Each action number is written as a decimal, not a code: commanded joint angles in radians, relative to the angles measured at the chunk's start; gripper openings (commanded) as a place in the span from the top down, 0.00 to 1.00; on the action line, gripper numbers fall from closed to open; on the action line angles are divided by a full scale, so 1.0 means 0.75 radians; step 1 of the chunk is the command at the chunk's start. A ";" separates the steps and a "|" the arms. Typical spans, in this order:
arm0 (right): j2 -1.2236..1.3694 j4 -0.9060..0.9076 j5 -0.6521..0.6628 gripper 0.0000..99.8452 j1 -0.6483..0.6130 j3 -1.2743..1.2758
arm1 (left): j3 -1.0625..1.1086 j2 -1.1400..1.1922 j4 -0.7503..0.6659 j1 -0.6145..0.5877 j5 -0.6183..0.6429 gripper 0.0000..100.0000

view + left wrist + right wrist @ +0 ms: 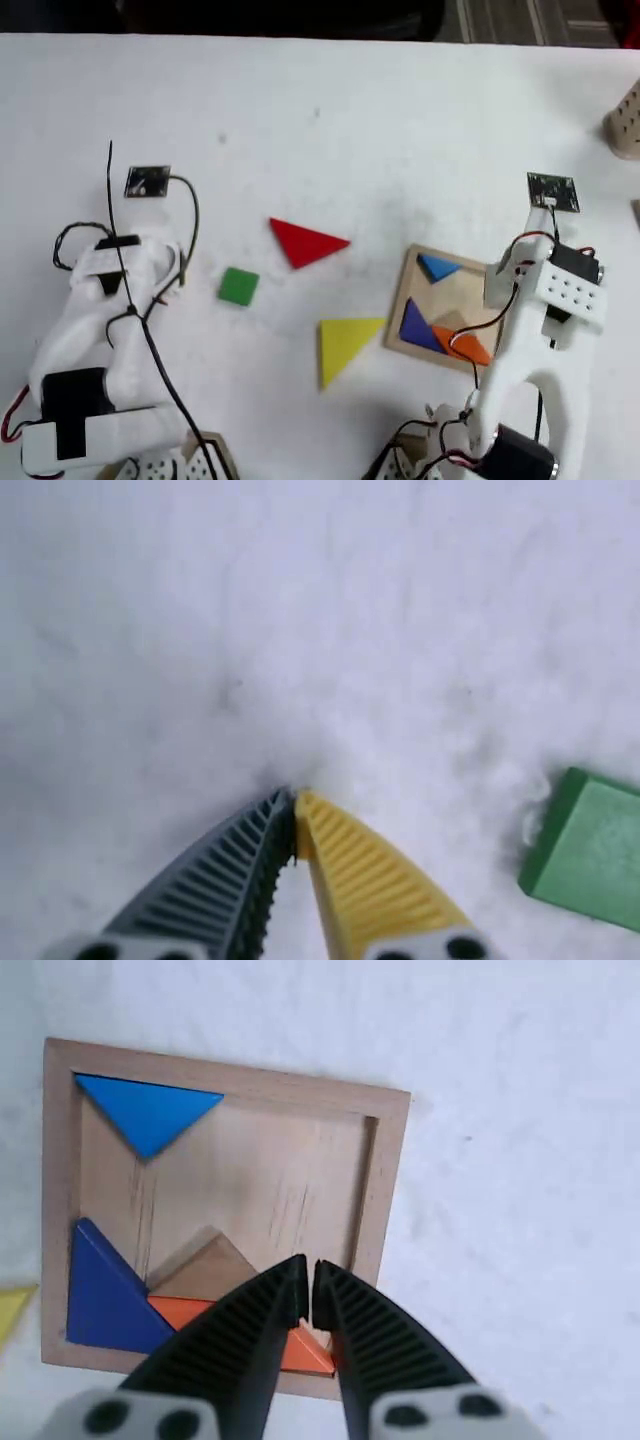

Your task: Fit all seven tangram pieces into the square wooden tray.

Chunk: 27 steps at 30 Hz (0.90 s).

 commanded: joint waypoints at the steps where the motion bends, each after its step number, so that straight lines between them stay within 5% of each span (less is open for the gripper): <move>1: -0.064 0.066 0.078 0.98 0.019 -0.010 | -0.063 -0.001 -0.029 -0.009 -0.006 0.98; 15: -0.298 0.208 0.329 0.98 0.357 0.059 | -0.063 0.001 -0.029 -0.009 -0.006 0.97; 27: -0.300 -0.001 0.327 0.98 0.496 0.164 | -0.063 0.001 -0.029 -0.007 -0.006 0.98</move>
